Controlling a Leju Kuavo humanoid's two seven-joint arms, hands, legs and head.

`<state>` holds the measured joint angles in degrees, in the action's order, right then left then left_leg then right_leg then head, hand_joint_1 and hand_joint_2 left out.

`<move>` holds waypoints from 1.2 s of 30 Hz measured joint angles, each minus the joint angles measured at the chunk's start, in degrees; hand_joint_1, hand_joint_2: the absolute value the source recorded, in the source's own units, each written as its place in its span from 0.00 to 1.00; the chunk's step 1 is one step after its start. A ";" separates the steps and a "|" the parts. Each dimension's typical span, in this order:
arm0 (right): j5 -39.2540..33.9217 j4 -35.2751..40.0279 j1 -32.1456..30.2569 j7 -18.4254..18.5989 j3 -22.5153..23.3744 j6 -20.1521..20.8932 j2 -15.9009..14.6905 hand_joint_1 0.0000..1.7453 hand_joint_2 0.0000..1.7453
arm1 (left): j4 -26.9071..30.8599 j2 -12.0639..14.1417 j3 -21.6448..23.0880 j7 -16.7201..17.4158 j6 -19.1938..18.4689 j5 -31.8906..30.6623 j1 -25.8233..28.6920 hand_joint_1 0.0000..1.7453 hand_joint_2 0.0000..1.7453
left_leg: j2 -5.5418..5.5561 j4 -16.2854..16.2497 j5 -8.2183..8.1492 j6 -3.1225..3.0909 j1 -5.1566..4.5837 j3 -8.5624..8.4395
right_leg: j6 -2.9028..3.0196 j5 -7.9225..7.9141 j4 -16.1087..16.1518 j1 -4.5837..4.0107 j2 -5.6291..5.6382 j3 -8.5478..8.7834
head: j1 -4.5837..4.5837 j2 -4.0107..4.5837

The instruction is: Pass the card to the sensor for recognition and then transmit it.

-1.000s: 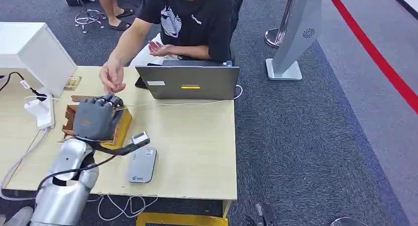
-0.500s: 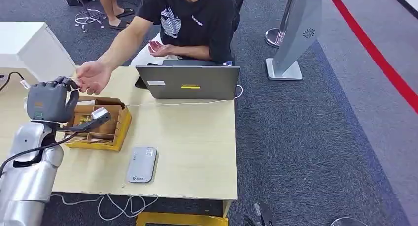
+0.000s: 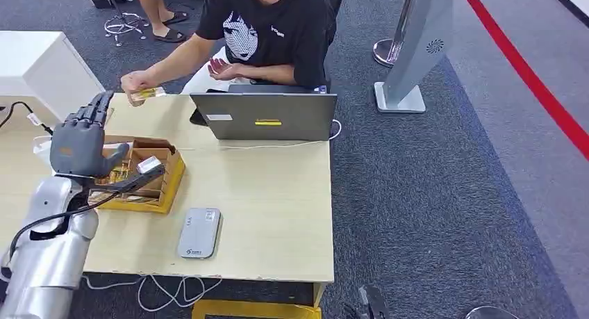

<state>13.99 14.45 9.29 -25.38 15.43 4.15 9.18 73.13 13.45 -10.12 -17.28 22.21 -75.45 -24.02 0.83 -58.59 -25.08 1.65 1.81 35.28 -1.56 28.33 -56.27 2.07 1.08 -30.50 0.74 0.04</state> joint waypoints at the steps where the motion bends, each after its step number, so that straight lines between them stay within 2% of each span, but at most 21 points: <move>1: -0.02 0.00 0.00 -0.02 0.24 -0.02 0.02 0.00 1.00 | 1.05 -0.79 0.04 -0.85 -0.15 0.33 0.97 0.00 1.00 | -0.01 0.00 0.00 0.00 -0.01 0.00 | 0.00 0.00 0.01 0.01 0.02 0.00 | 0.00 0.00; 4: 0.18 0.00 -0.04 -0.31 1.18 0.02 0.04 0.00 1.00 | 5.37 -2.99 2.02 -1.71 -0.11 -3.37 5.26 0.00 1.00 | -0.03 0.00 -0.03 0.00 -0.06 0.00 | -0.01 0.01 0.04 0.07 0.05 -0.01 | 0.00 0.00; 7: 0.68 0.00 -0.05 -0.66 2.45 -0.02 0.04 0.00 1.00 | 7.72 -3.38 8.14 0.72 1.01 -7.26 10.04 0.00 1.00 | -0.03 0.00 -0.03 0.00 -0.08 0.00 | -0.01 0.01 0.06 0.09 0.05 -0.01 | -0.02 0.00; 11: 1.53 0.00 -0.07 -0.87 3.85 -0.02 0.04 0.00 1.00 | 8.16 -3.36 14.19 3.32 2.56 -7.93 13.91 0.00 1.00 | -0.02 0.00 -0.03 -0.01 -0.07 0.00 | -0.02 0.01 0.05 0.08 0.02 -0.03 | 0.00 0.00; 15: 1.62 0.00 -0.10 -0.92 4.72 -0.02 0.04 0.00 1.00 | 8.47 -2.96 16.33 3.67 2.62 -7.93 14.98 0.00 1.00 | -0.02 0.01 -0.02 0.00 -0.05 0.00 | -0.01 0.01 0.03 0.05 0.01 -0.02 | 0.00 0.00; 19: 2.06 0.00 -0.12 -1.05 5.38 0.04 0.04 0.00 1.00 | 8.33 -1.69 18.01 5.83 2.89 -12.48 16.52 0.00 1.00 | -0.05 0.01 -0.02 0.01 -0.05 -0.01 | -0.01 0.01 0.01 0.05 0.05 0.02 | 0.00 0.02; 23: 2.93 0.00 -0.24 -1.18 6.34 0.06 0.04 0.00 1.00 | 6.52 0.56 18.27 8.10 6.01 -12.15 18.69 0.00 1.00 | -0.02 0.01 -0.03 0.00 -0.05 0.01 | -0.02 0.02 0.02 0.05 0.01 0.00 | 0.00 0.00; 27: 3.48 0.00 -0.28 -1.20 7.02 0.06 0.04 0.00 1.00 | 4.99 2.41 16.83 7.30 6.97 -10.51 19.09 0.00 1.00 | -0.01 0.03 -0.03 0.00 -0.04 0.01 | -0.02 0.03 0.01 0.05 0.00 0.00 | 0.00 0.00; 30: 3.83 0.00 -0.28 -1.22 7.35 0.09 0.04 0.00 1.00 | 4.25 2.79 15.80 7.27 6.95 -9.74 19.11 0.00 1.00 | 0.00 0.03 -0.02 0.00 -0.04 0.01 | -0.02 0.03 0.01 0.05 -0.01 0.03 | -0.02 0.00; 36: 4.74 0.00 -0.29 -1.25 7.76 0.13 0.07 0.00 1.00 | 1.26 3.77 10.43 6.01 7.54 -9.15 18.28 0.00 1.00 | 0.00 0.03 -0.02 0.00 -0.05 -0.01 | -0.03 0.02 0.01 0.05 0.00 0.03 | 0.00 0.00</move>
<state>18.73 14.45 9.00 -26.62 23.19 4.28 9.25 74.38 17.22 0.31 -11.28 29.75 -84.61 -5.74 0.83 -58.57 -25.10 1.66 1.77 35.27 -1.59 28.35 -56.26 2.12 1.08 -30.47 0.74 0.04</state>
